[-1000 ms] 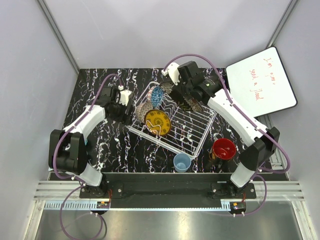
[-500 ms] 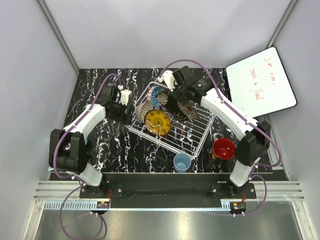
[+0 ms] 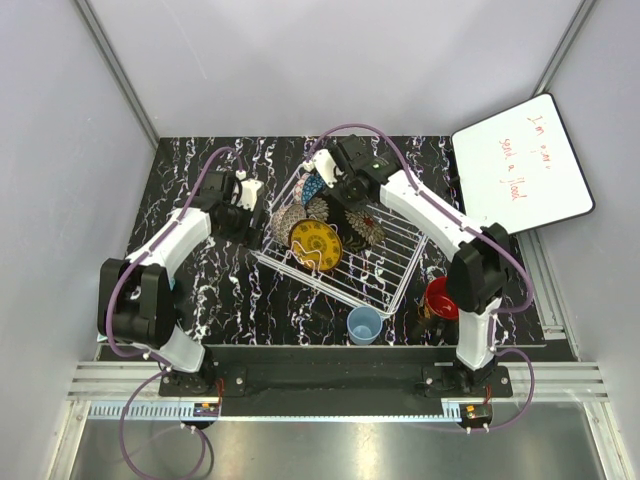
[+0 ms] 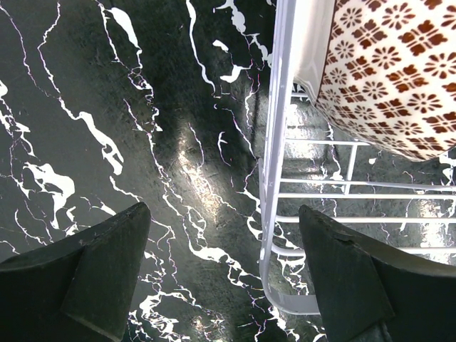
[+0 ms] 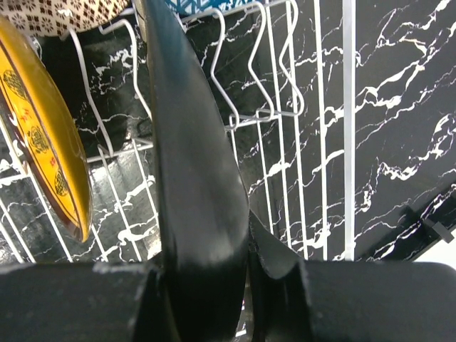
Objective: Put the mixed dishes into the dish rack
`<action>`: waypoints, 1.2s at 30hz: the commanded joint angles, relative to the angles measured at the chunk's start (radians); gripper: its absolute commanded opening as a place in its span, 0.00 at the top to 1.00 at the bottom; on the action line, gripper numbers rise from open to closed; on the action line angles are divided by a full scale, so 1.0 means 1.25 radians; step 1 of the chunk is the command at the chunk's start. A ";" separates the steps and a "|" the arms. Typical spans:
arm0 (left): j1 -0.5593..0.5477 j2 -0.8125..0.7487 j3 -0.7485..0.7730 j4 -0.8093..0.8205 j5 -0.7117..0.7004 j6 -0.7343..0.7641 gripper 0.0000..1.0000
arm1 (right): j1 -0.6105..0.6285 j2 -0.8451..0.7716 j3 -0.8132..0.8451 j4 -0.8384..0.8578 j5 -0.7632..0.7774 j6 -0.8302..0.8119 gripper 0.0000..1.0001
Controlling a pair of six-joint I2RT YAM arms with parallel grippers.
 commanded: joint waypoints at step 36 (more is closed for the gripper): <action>-0.002 -0.042 0.006 -0.003 -0.009 0.011 0.09 | 0.058 0.234 0.171 0.129 0.035 0.078 0.62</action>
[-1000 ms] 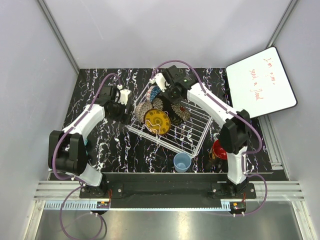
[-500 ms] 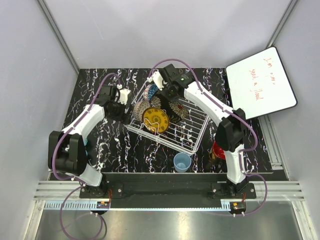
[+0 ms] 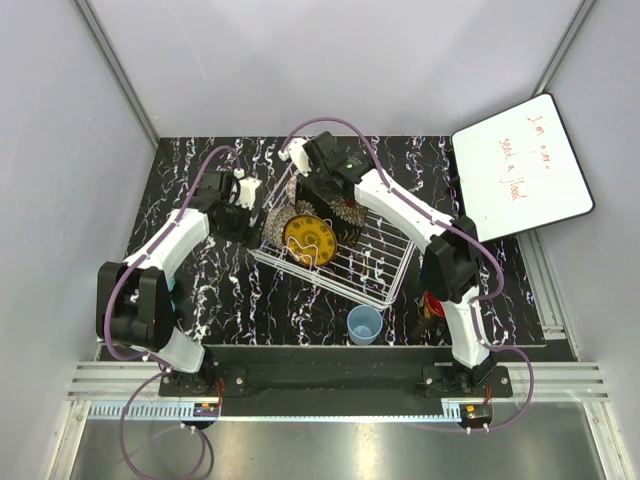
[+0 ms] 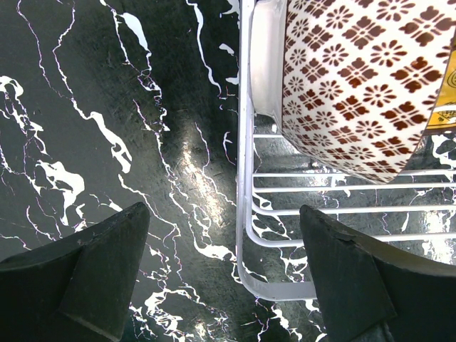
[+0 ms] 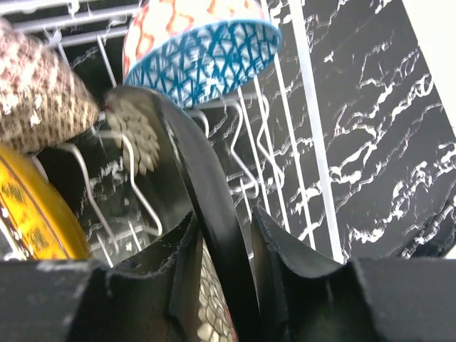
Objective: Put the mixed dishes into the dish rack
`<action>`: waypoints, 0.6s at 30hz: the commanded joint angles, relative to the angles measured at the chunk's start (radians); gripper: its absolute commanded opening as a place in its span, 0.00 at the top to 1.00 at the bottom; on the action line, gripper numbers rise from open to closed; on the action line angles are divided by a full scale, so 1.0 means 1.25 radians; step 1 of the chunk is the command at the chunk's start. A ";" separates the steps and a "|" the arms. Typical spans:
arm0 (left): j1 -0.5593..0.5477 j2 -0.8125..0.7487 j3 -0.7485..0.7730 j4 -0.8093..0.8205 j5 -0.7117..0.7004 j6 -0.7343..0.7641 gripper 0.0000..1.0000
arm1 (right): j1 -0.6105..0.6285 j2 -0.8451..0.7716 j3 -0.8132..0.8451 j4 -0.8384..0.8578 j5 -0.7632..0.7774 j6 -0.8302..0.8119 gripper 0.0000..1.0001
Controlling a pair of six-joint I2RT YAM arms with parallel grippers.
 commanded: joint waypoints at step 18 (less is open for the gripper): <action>-0.002 -0.025 -0.003 0.002 -0.003 0.001 0.09 | 0.041 0.185 0.144 -0.006 -0.124 0.142 0.61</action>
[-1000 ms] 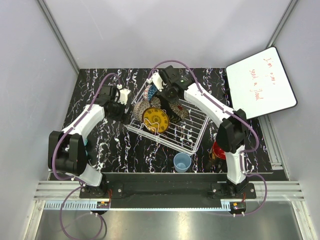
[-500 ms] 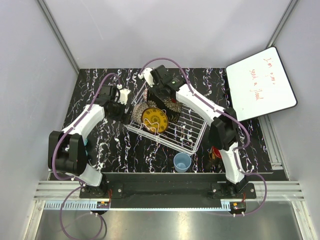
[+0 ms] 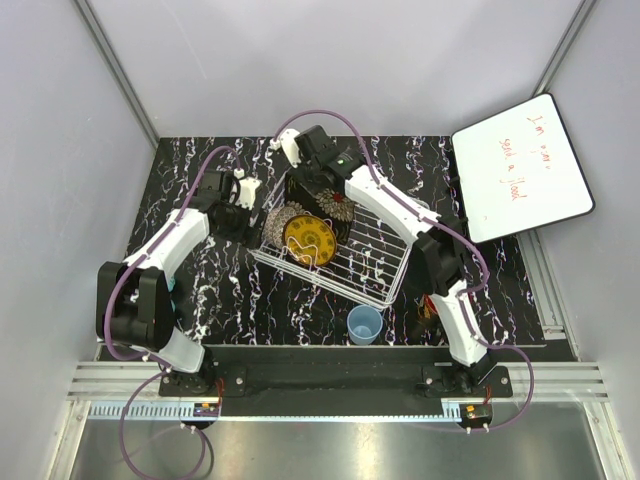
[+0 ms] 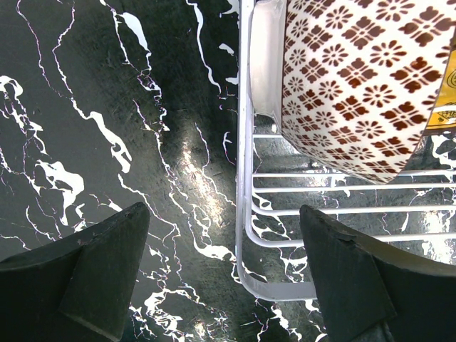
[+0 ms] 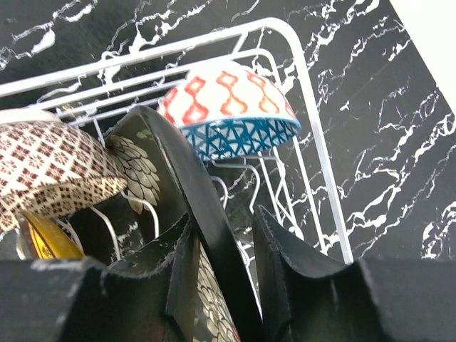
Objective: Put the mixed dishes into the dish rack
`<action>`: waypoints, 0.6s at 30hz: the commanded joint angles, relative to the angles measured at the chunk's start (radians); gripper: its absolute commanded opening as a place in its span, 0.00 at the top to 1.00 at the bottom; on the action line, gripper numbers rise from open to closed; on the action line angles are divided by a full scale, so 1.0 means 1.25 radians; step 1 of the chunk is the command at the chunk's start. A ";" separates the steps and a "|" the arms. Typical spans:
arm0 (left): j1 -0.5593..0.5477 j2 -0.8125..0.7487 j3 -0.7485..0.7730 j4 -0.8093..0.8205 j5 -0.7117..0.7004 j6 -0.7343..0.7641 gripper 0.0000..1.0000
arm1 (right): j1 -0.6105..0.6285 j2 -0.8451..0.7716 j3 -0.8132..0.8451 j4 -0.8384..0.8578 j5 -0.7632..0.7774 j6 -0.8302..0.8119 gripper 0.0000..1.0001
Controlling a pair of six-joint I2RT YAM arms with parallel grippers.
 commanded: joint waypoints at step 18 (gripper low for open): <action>-0.002 -0.023 -0.010 0.001 -0.013 0.007 0.09 | 0.057 -0.044 -0.031 -0.033 0.116 0.079 0.00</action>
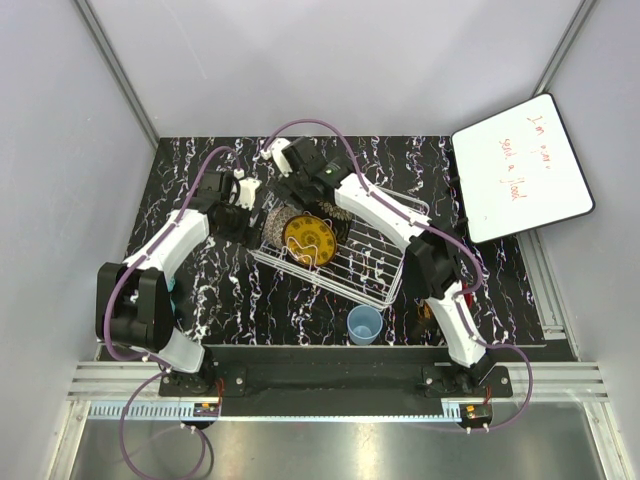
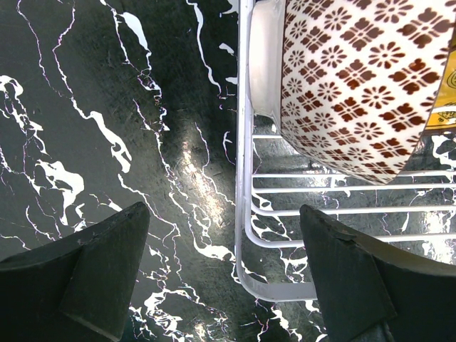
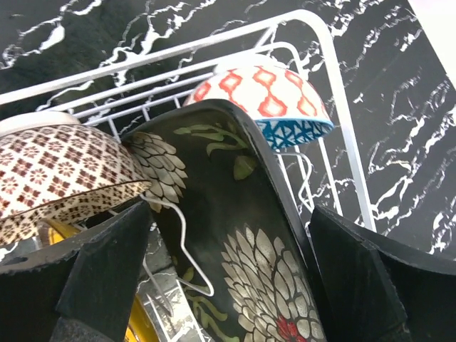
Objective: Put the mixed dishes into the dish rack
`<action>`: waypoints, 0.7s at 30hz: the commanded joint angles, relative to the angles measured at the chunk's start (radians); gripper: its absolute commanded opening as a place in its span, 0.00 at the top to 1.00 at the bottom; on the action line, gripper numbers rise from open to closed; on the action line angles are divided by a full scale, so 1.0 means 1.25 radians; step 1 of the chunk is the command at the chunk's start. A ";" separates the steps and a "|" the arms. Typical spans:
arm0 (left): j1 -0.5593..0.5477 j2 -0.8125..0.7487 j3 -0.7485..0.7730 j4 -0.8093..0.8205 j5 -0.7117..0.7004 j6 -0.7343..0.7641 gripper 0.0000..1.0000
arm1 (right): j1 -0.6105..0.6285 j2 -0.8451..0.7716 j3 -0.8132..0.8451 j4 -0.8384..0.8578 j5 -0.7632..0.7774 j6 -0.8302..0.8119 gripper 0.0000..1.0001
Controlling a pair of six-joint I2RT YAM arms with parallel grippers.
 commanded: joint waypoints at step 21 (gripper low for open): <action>0.007 -0.024 0.000 -0.006 -0.025 0.015 0.10 | -0.170 -0.308 -0.036 -0.162 0.145 0.365 0.00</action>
